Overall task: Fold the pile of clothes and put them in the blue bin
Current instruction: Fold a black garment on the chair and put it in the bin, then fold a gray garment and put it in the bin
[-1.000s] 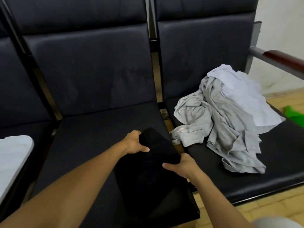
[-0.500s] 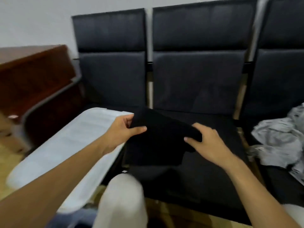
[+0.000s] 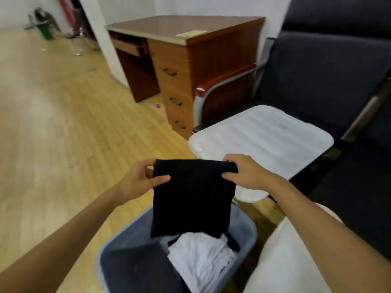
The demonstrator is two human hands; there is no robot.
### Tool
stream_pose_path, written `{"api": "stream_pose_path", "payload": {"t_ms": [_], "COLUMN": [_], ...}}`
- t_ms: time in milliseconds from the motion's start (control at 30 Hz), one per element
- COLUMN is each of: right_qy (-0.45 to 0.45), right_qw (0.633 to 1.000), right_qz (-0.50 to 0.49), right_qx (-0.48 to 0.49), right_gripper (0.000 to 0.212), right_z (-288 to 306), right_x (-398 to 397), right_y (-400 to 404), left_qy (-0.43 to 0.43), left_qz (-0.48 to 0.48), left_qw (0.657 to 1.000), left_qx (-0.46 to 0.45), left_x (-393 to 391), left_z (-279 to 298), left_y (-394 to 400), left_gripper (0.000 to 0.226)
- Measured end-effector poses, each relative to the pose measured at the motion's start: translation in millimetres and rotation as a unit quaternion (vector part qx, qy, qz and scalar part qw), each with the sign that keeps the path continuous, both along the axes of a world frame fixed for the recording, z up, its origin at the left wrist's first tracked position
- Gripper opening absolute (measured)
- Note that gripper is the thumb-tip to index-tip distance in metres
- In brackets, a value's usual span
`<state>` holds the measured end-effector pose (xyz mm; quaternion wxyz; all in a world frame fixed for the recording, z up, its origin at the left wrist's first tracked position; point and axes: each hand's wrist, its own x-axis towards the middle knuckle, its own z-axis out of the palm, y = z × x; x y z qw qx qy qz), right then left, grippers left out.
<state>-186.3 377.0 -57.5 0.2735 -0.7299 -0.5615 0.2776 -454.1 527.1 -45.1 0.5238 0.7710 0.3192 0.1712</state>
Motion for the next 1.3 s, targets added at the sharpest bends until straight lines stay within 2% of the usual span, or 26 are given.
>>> {"api": "stream_pose_path", "payload": {"t_ms": [67,200,267,333,400,467,533,633,733,833,967,1133,1200,1300], "right_qy": [-0.011,-0.058,-0.098,-0.154,-0.215,-0.251,-0.229,-0.176,-0.128,-0.084,-0.077,-0.087,-0.103,-0.125], "right_qw": [0.999,0.996,0.990,0.970,0.927,0.884,0.891,0.945,0.976,0.993,0.990,0.950,0.906,0.808], "right_qz": [0.024,0.058,0.083,0.118,0.166,0.199,0.185,0.120,0.066,0.004,-0.117,-0.296,-0.403,-0.565], "right_qx": [-0.033,-0.041,-0.065,-0.148,-0.260,-0.340,-0.346,-0.248,-0.161,-0.085,-0.035,-0.040,-0.081,-0.111], "right_gripper": [0.016,0.014,0.018,0.019,0.015,0.008,0.010,0.009,0.015,0.021,0.022,0.019,0.018,0.010], "right_z": [-14.3,-40.6,-53.1,-70.7,-88.1,-96.4,-95.2,-79.0,-53.7,-23.7,-1.8,-7.9,-22.0,-47.1], "right_x": [-15.0,-39.5,-45.5,-46.9,-44.0,-40.0,-32.0,-16.7,-0.9,24.0,79.9,164.2,193.1,228.6], "right_y": [18.1,43.0,43.8,33.0,15.0,1.8,-2.8,-6.6,-20.6,-55.4,-131.7,-279.6,-357.0,-473.5], "left_qy": [0.026,0.057,0.096,0.160,0.230,0.255,0.230,0.166,0.101,0.061,0.021,0.002,0.007,0.040], "left_qz": [0.003,0.026,0.020,-0.058,-0.165,-0.189,-0.166,-0.131,-0.105,-0.137,-0.214,-0.347,-0.411,-0.494], "left_qw": [1.000,0.997,0.991,0.982,0.958,0.948,0.958,0.975,0.987,0.985,0.972,0.931,0.905,0.861], "left_qx": [0.018,0.052,0.087,0.081,0.045,0.026,0.044,0.059,0.069,0.081,0.097,0.116,0.106,0.113], "left_x": [-23.3,-54.4,-61.6,-65.7,-64.5,-59.2,-41.6,4.5,64.0,140.0,242.9,362.1,403.5,453.4], "left_z": [-18.2,-52.2,-74.0,-98.7,-122.0,-134.5,-131.6,-112.2,-85.4,-60.6,-35.9,-30.5,-38.3,-52.5], "left_y": [1.8,-2.7,-11.8,-25.8,-39.6,-45.7,-44.4,-40.8,-46.9,-69.3,-129.5,-249.1,-305.3,-378.8], "left_gripper": [0.020,0.008,0.012,0.013,0.026,0.037,0.029,0.013,0.021,0.013,0.019,0.012,0.011,0.012]}}
